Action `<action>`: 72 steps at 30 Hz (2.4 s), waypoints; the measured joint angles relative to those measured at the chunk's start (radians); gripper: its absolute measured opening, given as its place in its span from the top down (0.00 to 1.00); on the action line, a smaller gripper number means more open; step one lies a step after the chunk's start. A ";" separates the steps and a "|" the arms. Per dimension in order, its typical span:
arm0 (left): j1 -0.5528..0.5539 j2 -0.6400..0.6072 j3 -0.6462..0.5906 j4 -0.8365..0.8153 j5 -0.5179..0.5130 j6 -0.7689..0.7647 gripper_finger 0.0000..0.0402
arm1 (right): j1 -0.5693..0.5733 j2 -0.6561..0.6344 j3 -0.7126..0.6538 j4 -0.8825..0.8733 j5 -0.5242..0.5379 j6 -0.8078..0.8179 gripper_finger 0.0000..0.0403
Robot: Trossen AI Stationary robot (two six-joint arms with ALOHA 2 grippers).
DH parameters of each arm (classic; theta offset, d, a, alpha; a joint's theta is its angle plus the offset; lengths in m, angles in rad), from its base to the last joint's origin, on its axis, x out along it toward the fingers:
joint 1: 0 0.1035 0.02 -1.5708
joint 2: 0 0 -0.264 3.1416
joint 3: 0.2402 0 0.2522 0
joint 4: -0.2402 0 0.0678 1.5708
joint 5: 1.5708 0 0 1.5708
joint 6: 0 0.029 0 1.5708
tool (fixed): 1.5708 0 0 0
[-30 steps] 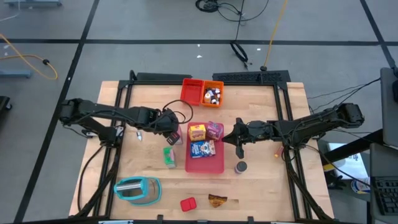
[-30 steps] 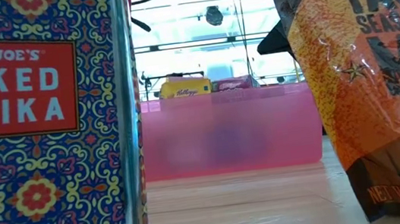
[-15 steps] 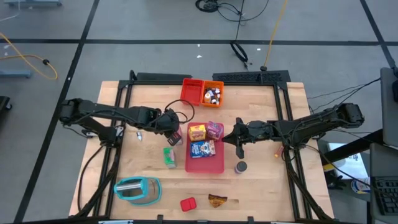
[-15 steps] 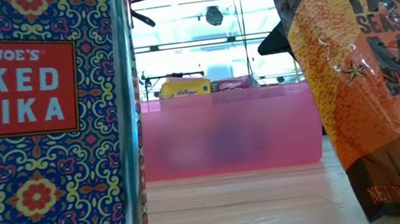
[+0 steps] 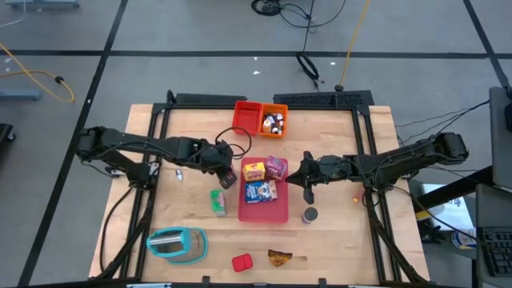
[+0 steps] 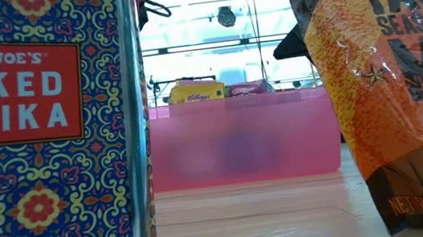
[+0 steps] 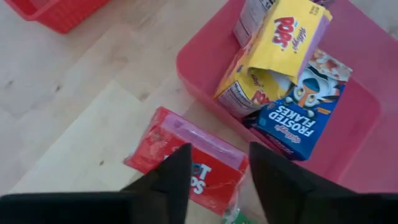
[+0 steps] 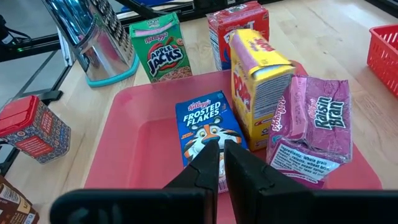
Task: Pick & Place Kitchen Items
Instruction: Put the red cereal box into the light red bin
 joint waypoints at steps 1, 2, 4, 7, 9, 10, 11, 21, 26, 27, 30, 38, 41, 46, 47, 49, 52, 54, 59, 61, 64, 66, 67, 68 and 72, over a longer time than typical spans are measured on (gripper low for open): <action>0.000 0.000 0.000 -0.002 -0.005 0.003 0.56 | 0.000 0.000 0.000 0.000 0.000 0.000 0.96; 0.002 0.000 0.000 -0.003 -0.012 0.004 0.52 | 0.000 0.000 0.000 0.000 0.000 0.000 0.96; 0.005 0.000 0.000 -0.004 -0.014 0.000 0.45 | 0.000 0.000 0.000 0.000 0.000 0.000 0.96; 0.005 0.000 0.000 -0.013 -0.016 -0.005 0.37 | 0.000 0.000 0.000 0.000 -0.003 0.000 0.96; 0.006 0.000 0.000 -0.034 -0.017 -0.039 0.34 | 0.000 0.000 0.000 0.000 -0.003 0.000 0.96; 0.006 0.000 0.000 -0.057 -0.017 -0.066 0.32 | 0.000 0.000 0.000 0.000 -0.003 0.000 0.96; 0.007 0.000 0.000 -0.083 -0.017 -0.091 0.31 | 0.000 0.000 0.000 0.000 -0.003 0.000 0.96; 0.019 0.000 0.000 -0.162 -0.024 -0.199 0.30 | 0.000 0.000 0.000 0.000 -0.003 0.000 0.96; 0.020 0.000 0.000 -0.137 -0.022 -0.208 0.30 | 0.000 0.000 0.000 0.000 -0.003 0.000 0.96; 0.020 0.000 0.000 -0.120 -0.016 -0.209 0.30 | 0.000 0.000 0.000 0.000 -0.003 0.000 0.96; 0.020 0.000 0.000 -0.078 0.003 -0.209 0.31 | 0.000 0.000 0.000 0.000 -0.003 0.000 0.96; 0.020 0.048 -0.016 -0.056 0.003 -0.207 0.44 | 0.000 0.000 0.000 -0.003 -0.003 0.000 0.96; 0.020 0.050 -0.018 -0.056 -0.006 -0.206 0.49 | 0.000 0.000 0.000 -0.003 -0.003 0.000 0.96; 0.020 0.051 -0.019 -0.059 -0.007 -0.184 0.63 | 0.000 0.000 0.000 -0.003 -0.003 0.000 0.96; 0.020 0.051 -0.019 -0.059 -0.007 -0.179 0.66 | 0.000 0.000 0.000 -0.003 -0.003 0.000 0.96; 0.020 0.051 -0.020 -0.058 -0.008 -0.173 0.70 | 0.000 0.000 0.000 -0.003 -0.003 0.000 0.96; 0.019 0.053 -0.020 -0.055 -0.028 -0.154 0.74 | 0.000 0.000 0.000 -0.004 -0.003 0.000 0.96; 0.019 0.053 -0.021 -0.058 -0.036 -0.153 0.73 | 0.000 0.000 0.000 -0.004 -0.003 -0.003 0.96; 0.026 0.053 -0.021 -0.060 -0.033 -0.155 0.64 | 0.000 0.000 0.000 -0.004 -0.003 -0.003 0.96; 0.036 0.053 -0.021 -0.060 -0.009 -0.144 0.60 | 0.000 0.000 0.000 -0.004 -0.003 -0.003 0.96; 0.046 0.053 -0.021 -0.059 0.005 -0.144 0.56 | 0.000 0.000 0.000 -0.004 -0.003 -0.003 0.96; 0.050 0.053 -0.021 -0.059 0.004 -0.153 0.55 | 0.000 0.000 0.000 -0.006 -0.003 -0.003 0.96; 0.051 0.053 -0.021 -0.060 0.004 -0.154 0.55 | 0.000 0.000 0.000 -0.007 -0.003 -0.003 0.96; 0.053 0.053 -0.021 -0.059 0.004 -0.151 0.55 | 0.000 0.000 0.000 -0.008 -0.003 -0.002 0.96; 0.053 0.046 -0.021 -0.059 0.004 -0.122 0.55 | 0.000 0.000 0.000 -0.007 -0.003 -0.003 0.96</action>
